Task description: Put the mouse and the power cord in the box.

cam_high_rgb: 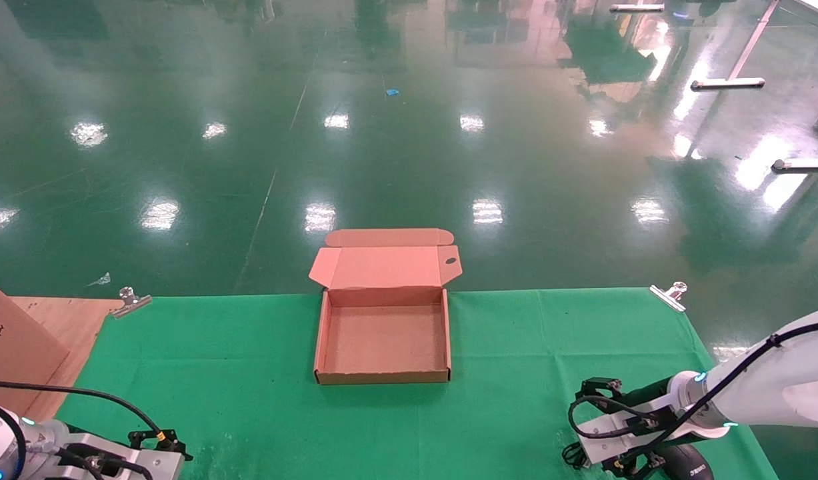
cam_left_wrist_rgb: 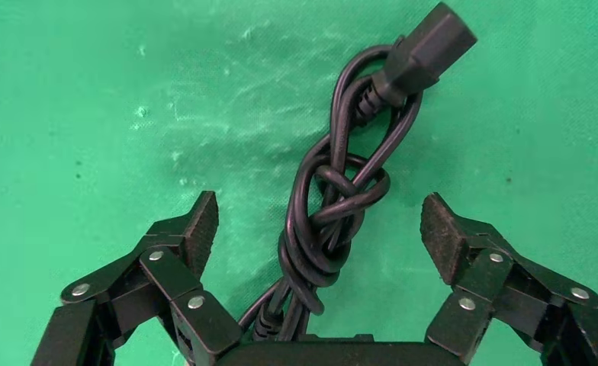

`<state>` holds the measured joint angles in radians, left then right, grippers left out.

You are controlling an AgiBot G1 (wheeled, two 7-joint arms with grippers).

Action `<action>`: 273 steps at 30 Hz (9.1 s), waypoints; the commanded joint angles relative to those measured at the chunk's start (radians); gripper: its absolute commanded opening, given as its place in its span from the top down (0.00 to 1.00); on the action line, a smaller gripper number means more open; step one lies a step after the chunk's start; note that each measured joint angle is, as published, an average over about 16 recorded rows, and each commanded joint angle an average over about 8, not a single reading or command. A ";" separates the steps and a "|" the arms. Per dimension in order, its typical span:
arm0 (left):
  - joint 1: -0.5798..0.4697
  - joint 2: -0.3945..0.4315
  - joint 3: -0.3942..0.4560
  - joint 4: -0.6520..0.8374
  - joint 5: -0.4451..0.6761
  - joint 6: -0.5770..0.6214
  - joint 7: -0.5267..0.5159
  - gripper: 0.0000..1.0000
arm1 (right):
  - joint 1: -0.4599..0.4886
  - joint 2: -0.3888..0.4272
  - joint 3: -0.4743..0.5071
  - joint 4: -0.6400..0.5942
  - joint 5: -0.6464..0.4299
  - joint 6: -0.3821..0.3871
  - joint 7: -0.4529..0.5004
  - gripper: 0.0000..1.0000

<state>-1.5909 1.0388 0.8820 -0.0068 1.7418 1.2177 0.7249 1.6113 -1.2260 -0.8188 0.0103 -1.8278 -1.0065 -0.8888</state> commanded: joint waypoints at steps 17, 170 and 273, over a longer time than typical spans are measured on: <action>0.016 -0.009 -0.003 0.006 -0.004 -0.022 0.012 1.00 | -0.024 -0.020 0.008 -0.008 0.011 0.104 0.014 1.00; -0.151 0.041 0.024 -0.159 -0.618 -0.093 0.213 0.00 | 0.155 -0.148 -0.246 0.471 0.347 0.176 0.365 1.00; 0.533 -0.439 -0.618 -1.305 -1.023 0.287 -0.927 0.00 | -0.553 0.633 0.563 1.293 1.117 -0.508 1.085 0.00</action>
<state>-1.0587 0.6001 0.2647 -1.3113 0.7198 1.5046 -0.2032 1.0587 -0.5929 -0.2564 1.3032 -0.7114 -1.5146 0.1962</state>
